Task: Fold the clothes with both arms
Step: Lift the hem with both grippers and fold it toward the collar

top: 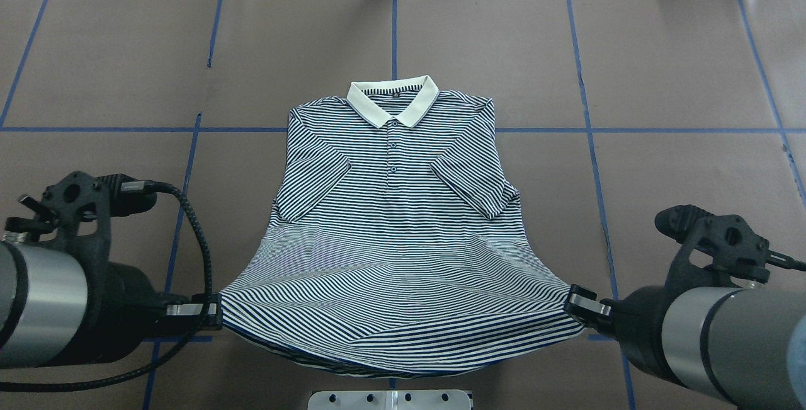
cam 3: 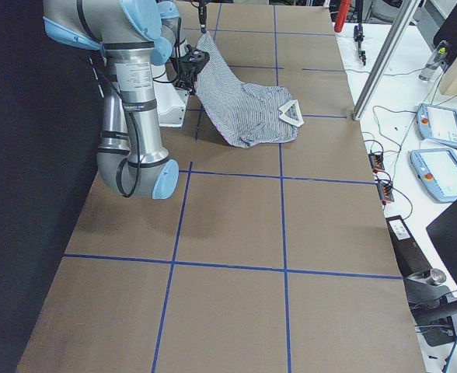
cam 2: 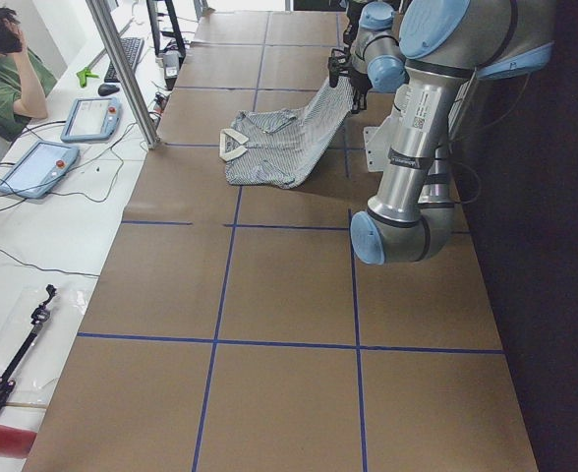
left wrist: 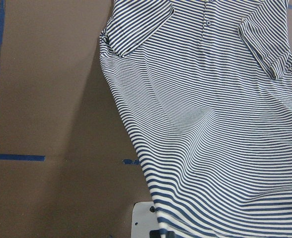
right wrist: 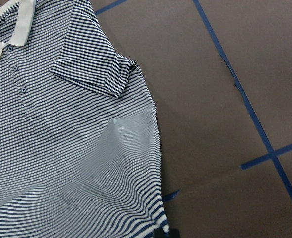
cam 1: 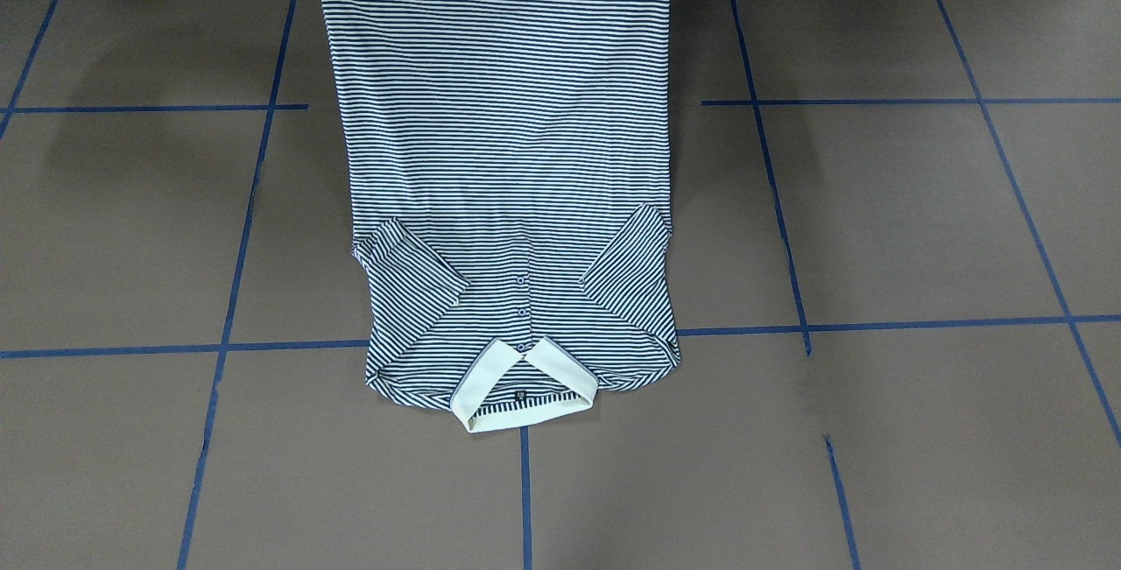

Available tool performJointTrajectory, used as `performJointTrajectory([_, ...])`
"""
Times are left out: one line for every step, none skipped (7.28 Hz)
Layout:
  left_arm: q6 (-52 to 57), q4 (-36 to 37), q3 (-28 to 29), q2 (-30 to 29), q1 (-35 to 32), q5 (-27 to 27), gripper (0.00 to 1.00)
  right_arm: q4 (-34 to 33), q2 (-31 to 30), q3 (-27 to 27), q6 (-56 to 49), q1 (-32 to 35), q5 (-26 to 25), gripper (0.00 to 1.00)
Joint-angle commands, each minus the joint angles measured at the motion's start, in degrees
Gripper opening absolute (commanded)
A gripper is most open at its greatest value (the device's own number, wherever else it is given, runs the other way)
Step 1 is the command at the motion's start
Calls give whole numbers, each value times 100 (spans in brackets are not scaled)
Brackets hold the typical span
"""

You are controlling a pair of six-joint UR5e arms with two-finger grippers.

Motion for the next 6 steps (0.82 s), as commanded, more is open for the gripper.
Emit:
performJointTrajectory([755,-21,873,-400,-766,-22,0,21,843,-887,-953,952,94,0])
performJointTrajectory([959,-100,1268,-567,-1074,-22,0,160,899,-1264,-1358,1436,304,0])
performJointTrajectory([1039,-318,1594,-612,-1339,-22,0,710,917,-1868,-1501,1832,506,0])
performJointTrajectory([1197,-642,1980,-639,-1489,-13,0,1350,943,-2510,-1572,2036,543,0])
performJointTrajectory([1390,-1107,2576,-744,-1717,-13,0,1931,987,-3108,-1634,2134,543,0])
performJointTrajectory([1496,-1773,3330,-832,-1902,-13,0,2502,1144,-3827,-1695,2292,543,0])
